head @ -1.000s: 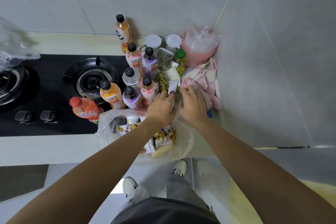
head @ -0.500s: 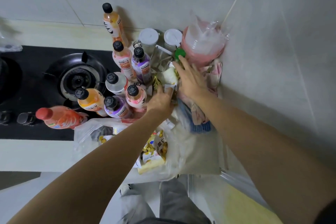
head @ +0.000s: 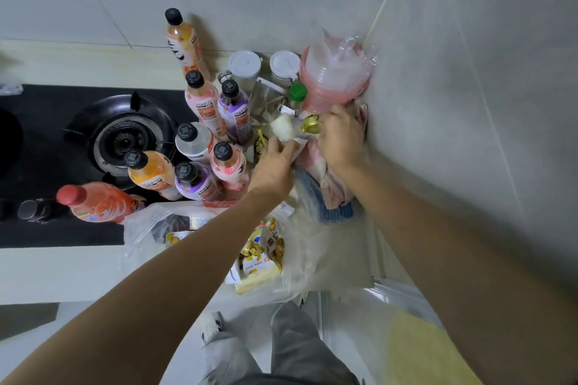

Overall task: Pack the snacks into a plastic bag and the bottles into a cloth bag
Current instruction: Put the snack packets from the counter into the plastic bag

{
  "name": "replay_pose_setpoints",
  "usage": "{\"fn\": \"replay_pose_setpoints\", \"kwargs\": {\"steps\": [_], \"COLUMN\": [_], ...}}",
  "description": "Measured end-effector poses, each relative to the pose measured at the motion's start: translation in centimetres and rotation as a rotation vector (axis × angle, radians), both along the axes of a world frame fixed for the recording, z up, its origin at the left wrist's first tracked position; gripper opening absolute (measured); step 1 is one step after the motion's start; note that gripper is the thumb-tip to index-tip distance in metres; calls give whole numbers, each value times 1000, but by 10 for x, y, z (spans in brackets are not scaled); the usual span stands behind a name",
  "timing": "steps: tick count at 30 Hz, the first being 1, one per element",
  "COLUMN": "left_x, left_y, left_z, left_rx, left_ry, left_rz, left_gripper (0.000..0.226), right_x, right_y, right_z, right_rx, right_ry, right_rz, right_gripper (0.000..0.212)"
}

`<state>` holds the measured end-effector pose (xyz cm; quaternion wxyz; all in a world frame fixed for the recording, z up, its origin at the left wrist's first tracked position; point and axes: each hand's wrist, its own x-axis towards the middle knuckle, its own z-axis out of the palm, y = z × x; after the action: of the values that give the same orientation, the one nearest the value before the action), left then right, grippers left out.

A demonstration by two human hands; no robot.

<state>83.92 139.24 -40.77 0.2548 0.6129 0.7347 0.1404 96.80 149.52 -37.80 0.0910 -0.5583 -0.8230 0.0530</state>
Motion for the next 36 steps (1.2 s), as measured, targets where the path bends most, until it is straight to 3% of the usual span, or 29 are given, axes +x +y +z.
{"fn": "replay_pose_setpoints", "kwargs": {"steps": [5,10,14,19,26,36], "left_x": [-3,-20,-45,-77,-113,-115], "left_y": [-29,-94,-168,-222,-256,-254], "left_z": [34,44,38,27,14,18], "left_rx": [143,218,231,117,43,-17], "left_ry": [7,-11,-13,-16,-1,88], "left_rz": [-45,-86,-95,-34,-1,67], "left_gripper": [37,41,31,33,35,36], "right_x": [5,7,4,-13,-51,-79], "right_y": [-47,-120,-181,-238,-295,-293], "right_z": [22,33,36,36,10,-11], "right_rx": [135,99,141,94,-54,-94], "right_ry": [206,260,345,416,371,287], "right_rz": [-95,-186,-166,-141,-54,-11], "right_gripper": [14,13,8,4,8,12]}}
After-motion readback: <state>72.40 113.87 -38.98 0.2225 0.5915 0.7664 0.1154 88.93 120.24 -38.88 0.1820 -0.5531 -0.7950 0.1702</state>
